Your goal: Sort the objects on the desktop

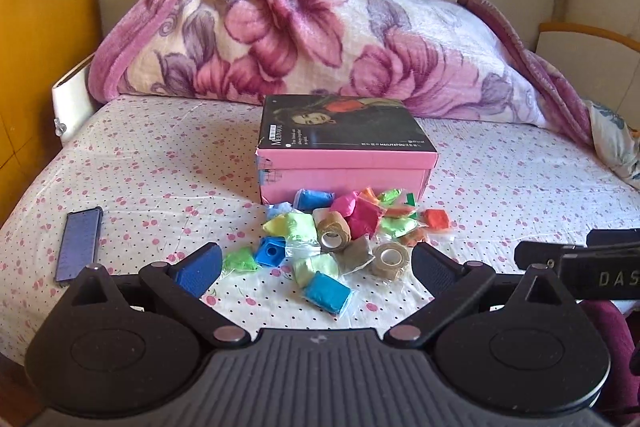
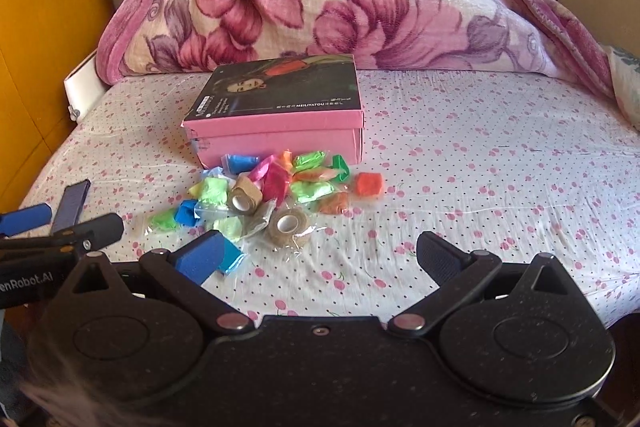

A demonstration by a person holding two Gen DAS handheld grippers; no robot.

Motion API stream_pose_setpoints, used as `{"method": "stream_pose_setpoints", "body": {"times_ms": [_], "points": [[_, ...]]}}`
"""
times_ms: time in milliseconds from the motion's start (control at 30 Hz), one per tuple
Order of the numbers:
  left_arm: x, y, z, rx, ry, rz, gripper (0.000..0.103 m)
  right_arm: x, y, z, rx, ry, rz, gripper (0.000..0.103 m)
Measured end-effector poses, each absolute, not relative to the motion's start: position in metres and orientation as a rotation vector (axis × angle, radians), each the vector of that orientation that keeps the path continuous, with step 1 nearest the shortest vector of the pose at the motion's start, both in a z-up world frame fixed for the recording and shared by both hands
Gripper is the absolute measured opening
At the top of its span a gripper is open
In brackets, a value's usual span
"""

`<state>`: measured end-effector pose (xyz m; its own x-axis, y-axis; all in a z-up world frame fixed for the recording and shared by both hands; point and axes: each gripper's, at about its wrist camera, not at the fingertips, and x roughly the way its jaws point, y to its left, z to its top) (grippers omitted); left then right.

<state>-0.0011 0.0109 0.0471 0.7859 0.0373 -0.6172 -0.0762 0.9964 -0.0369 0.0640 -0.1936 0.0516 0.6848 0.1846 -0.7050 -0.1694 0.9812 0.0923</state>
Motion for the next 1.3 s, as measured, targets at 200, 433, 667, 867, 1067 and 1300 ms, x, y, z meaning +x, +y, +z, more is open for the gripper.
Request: {"method": "stream_pose_setpoints", "body": {"times_ms": [200,433,667,867,1067,1300], "points": [[-0.005,0.008,0.048,-0.066,0.659,0.069,0.101,0.06,-0.191,0.049,0.009,0.807,0.203,0.102],[-0.005,0.024,0.048,-0.052,0.655,0.03,0.101,0.059,-0.191,0.05,0.0,0.799,0.197,0.102],[-0.003,0.024,0.044,-0.051,0.659,0.043,0.101,0.059,-0.19,0.049,-0.01,0.803,0.199,0.102],[-0.001,0.022,0.04,-0.053,0.669,0.039,0.101,0.06,-0.19,0.047,-0.012,0.811,0.193,0.102],[0.0,0.022,0.038,-0.056,0.673,0.038,0.101,0.062,-0.189,0.044,-0.012,0.819,0.197,0.102],[-0.003,0.021,0.037,-0.047,0.659,0.034,0.101,0.062,-0.187,0.041,-0.011,0.826,0.201,0.102]]}}
